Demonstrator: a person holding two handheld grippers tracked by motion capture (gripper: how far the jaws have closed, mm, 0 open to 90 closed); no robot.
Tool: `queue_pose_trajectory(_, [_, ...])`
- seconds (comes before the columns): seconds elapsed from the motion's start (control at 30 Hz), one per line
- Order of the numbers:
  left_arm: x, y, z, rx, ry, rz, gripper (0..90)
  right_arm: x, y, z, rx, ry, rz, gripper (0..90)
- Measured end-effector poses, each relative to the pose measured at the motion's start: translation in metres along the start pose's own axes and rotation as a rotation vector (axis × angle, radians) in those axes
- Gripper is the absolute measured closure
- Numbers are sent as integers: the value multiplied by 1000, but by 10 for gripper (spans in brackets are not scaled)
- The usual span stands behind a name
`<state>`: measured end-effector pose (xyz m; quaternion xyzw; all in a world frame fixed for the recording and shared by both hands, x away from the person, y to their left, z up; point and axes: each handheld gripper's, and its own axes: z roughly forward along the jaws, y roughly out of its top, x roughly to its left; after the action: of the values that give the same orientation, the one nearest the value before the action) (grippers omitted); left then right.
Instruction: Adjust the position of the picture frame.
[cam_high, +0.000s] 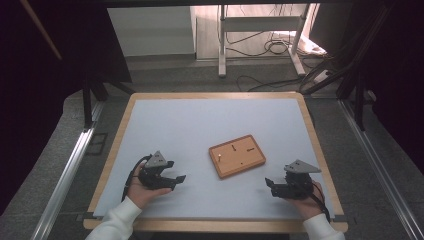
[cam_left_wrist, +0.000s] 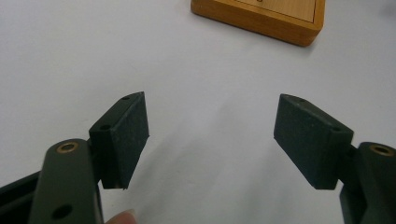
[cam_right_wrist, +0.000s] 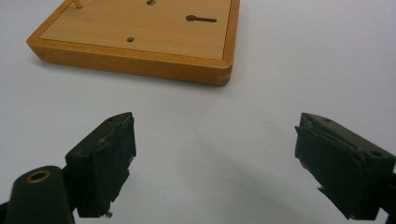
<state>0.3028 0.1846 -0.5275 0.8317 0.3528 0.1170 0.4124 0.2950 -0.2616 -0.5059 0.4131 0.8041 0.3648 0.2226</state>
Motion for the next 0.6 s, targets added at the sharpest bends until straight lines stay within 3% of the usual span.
queue_pose_trajectory(0.33, [-1,3,1,14,-11,-8,260,0,-5,-7,-16,9,-29,138])
queue_pose_trajectory(0.6, [0,6,-2,-9,-20,-22,260,1,-5,-5,-3,-10,-27,138])
